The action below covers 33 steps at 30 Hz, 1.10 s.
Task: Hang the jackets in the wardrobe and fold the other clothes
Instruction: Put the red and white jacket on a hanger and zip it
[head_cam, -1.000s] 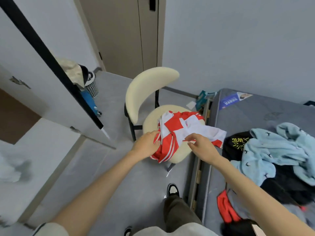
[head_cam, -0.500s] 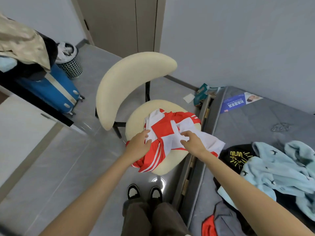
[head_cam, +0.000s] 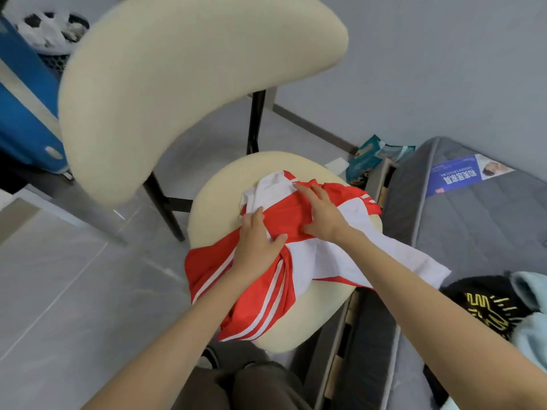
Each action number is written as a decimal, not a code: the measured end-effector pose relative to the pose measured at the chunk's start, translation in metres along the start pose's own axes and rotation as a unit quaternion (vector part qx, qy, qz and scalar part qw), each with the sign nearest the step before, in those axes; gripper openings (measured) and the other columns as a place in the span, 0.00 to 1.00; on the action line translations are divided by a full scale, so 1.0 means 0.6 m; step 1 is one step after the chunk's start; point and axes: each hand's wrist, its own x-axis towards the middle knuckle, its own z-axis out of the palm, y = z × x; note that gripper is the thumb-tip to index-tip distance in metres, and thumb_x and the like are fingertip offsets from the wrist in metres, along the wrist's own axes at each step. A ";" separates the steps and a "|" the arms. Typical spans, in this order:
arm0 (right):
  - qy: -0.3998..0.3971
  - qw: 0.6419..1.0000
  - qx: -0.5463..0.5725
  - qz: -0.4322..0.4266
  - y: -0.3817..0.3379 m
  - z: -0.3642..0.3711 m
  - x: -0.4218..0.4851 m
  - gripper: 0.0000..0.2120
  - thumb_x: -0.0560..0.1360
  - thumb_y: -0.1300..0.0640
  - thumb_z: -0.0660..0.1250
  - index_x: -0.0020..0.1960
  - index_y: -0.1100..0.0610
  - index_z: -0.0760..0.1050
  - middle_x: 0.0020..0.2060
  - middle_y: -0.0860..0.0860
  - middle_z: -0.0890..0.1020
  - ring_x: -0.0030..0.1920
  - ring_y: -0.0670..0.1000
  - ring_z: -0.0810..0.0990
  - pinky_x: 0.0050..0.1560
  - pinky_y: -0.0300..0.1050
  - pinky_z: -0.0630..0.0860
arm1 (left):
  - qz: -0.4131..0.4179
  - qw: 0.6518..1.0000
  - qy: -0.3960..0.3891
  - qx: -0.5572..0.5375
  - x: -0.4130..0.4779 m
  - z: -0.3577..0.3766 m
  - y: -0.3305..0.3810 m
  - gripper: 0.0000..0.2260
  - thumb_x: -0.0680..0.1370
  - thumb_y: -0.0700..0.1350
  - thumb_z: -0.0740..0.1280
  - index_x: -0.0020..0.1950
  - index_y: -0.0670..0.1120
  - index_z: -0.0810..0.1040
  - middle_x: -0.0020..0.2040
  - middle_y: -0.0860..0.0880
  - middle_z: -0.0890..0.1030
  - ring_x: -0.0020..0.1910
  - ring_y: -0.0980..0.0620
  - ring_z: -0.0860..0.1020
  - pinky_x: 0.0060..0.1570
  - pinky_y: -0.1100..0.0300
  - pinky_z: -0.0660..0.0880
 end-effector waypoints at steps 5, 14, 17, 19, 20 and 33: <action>0.041 0.995 -0.079 -0.041 0.030 0.036 0.009 0.25 0.70 0.59 0.73 0.65 0.52 0.71 0.77 0.57 0.49 0.72 0.62 0.62 0.65 0.54 0.68 | -0.007 0.997 0.071 -0.004 -0.008 0.051 -0.031 0.31 0.69 0.53 0.75 0.66 0.45 0.67 0.63 0.44 0.68 0.68 0.42 0.63 0.65 0.52 0.64; 0.249 0.945 -0.017 -0.210 -0.001 -0.039 -0.145 0.05 0.68 0.65 0.65 0.41 0.57 0.72 0.36 0.51 0.75 0.38 0.56 0.73 0.39 0.50 0.69 | 0.056 0.993 0.101 -0.018 -0.125 0.052 0.034 0.04 0.78 0.44 0.64 0.51 0.46 0.73 0.45 0.51 0.77 0.49 0.47 0.75 0.50 0.56 0.68; 0.311 0.923 0.044 -0.222 -0.013 -0.083 -0.209 0.05 0.67 0.65 0.66 0.39 0.58 0.71 0.33 0.51 0.76 0.36 0.55 0.71 0.37 0.48 0.67 | 0.130 0.976 0.153 -0.090 -0.182 0.005 0.087 0.05 0.78 0.36 0.59 0.48 0.46 0.69 0.40 0.50 0.76 0.41 0.52 0.74 0.40 0.62 0.67; 0.310 0.920 0.054 -0.233 -0.020 -0.104 -0.242 0.06 0.67 0.64 0.68 0.41 0.56 0.74 0.33 0.49 0.77 0.39 0.54 0.72 0.40 0.48 0.68 | 0.180 0.961 0.193 -0.078 -0.218 -0.039 0.124 0.06 0.78 0.36 0.58 0.48 0.47 0.68 0.38 0.56 0.76 0.37 0.61 0.73 0.37 0.69 0.67; 0.296 0.923 0.062 -0.237 -0.021 -0.112 -0.255 0.06 0.68 0.63 0.69 0.42 0.55 0.75 0.33 0.47 0.77 0.40 0.54 0.72 0.42 0.48 0.68 | 0.203 0.954 0.210 -0.073 -0.235 -0.062 0.142 0.06 0.78 0.36 0.58 0.48 0.47 0.68 0.38 0.57 0.75 0.37 0.63 0.72 0.38 0.71 0.67; 0.142 0.978 0.026 -0.152 -0.069 -0.099 -0.383 0.15 0.72 0.61 0.61 0.57 0.54 0.77 0.51 0.56 0.82 0.52 0.61 0.79 0.45 0.47 0.73 | 0.328 0.902 0.274 -0.056 -0.440 -0.211 0.278 0.06 0.80 0.38 0.58 0.52 0.43 0.75 0.45 0.55 0.77 0.42 0.68 0.74 0.44 0.76 0.67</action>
